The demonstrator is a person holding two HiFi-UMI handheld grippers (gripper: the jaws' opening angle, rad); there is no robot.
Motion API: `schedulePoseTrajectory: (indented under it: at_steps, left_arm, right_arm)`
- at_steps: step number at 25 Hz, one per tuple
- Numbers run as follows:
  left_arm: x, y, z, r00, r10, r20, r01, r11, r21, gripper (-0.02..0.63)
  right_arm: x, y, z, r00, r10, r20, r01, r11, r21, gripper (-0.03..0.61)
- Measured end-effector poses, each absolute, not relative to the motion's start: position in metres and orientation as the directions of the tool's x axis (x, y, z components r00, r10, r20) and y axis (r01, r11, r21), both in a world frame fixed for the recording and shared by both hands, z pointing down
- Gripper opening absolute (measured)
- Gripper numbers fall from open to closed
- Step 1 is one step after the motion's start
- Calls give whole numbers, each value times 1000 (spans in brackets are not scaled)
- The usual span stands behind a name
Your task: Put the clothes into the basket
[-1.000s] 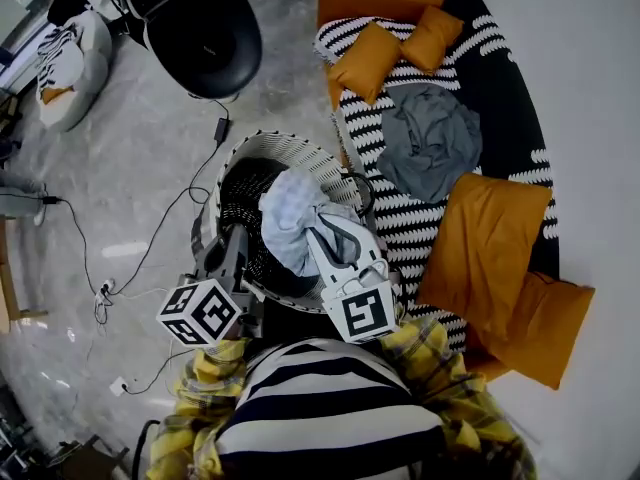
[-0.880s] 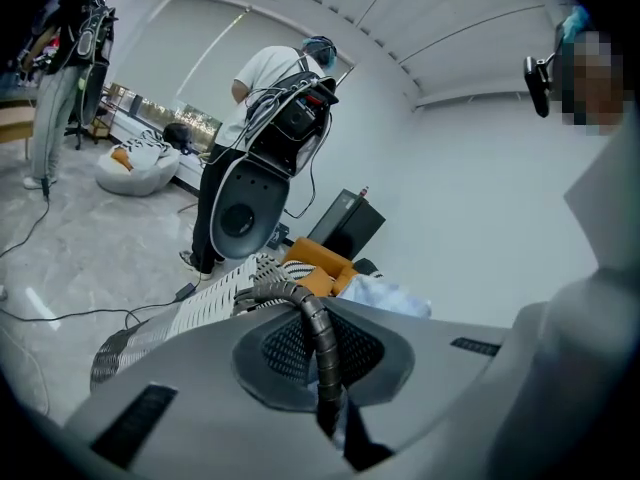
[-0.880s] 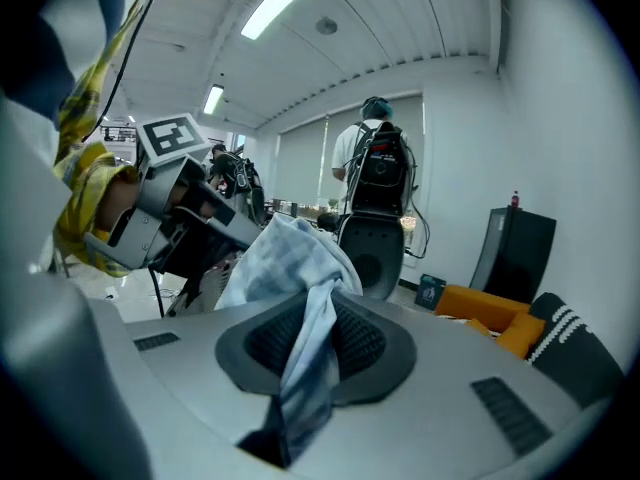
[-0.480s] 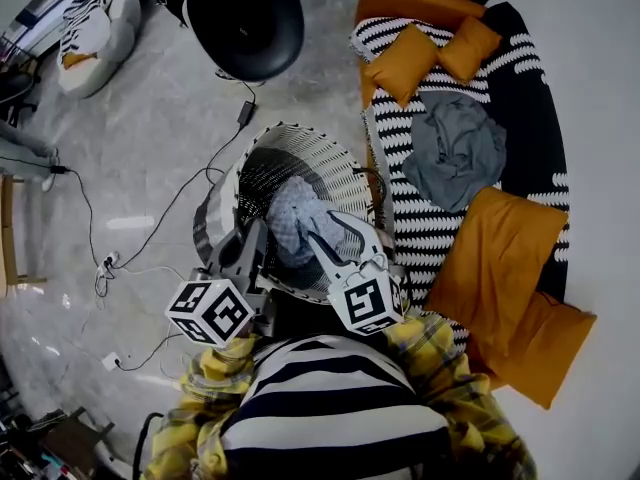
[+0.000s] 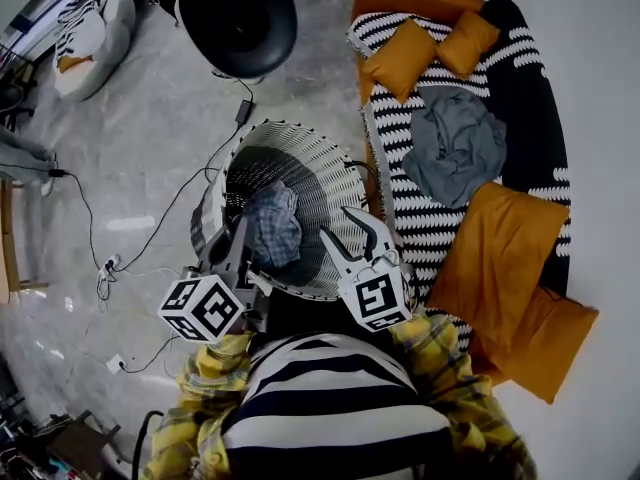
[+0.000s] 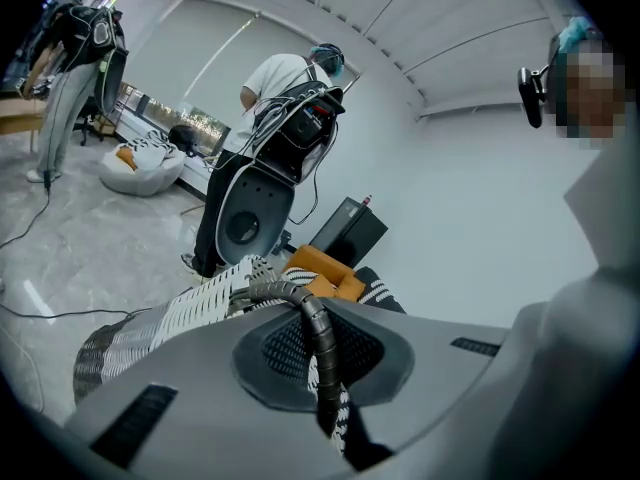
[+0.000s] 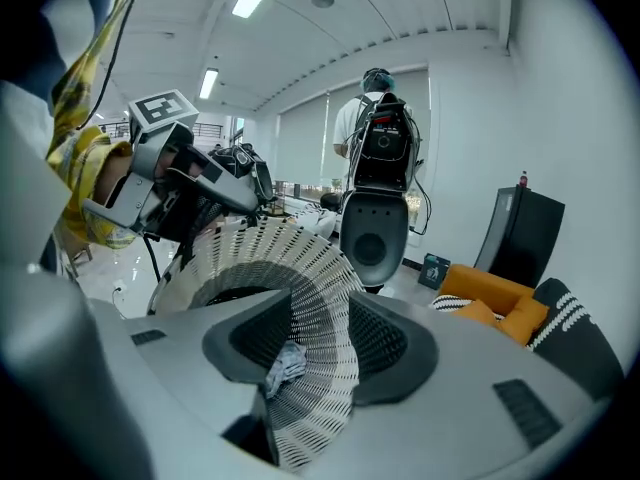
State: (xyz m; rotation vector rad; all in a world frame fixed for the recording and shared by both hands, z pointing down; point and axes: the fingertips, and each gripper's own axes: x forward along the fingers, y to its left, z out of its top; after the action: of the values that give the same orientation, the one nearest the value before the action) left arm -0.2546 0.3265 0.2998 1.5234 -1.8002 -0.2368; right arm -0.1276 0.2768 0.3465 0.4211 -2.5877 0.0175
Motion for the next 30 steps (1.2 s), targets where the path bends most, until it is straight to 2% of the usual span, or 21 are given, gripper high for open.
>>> schedulePoseTrajectory:
  at_steps: [6, 13, 21, 30]
  left_arm:
    - [-263, 323, 305, 14, -907, 420, -760, 264, 594, 14]
    - [-262, 295, 316, 113, -900, 422, -777, 184, 602, 14]
    - [-254, 252, 319, 181, -874, 452, -808, 130, 575, 14]
    - [-248, 195, 334, 129, -859, 496, -834, 177, 523, 14]
  right_arm:
    - [-123, 263, 351, -792, -352, 499, -370, 927, 67, 190]
    - [-109, 240, 358, -725, -473, 500, -511, 857, 71, 190]
    - [-61, 189, 364, -599, -598, 532, -674, 735, 68, 190]
    - [17, 90, 404, -462, -676, 574, -808, 588, 42, 190]
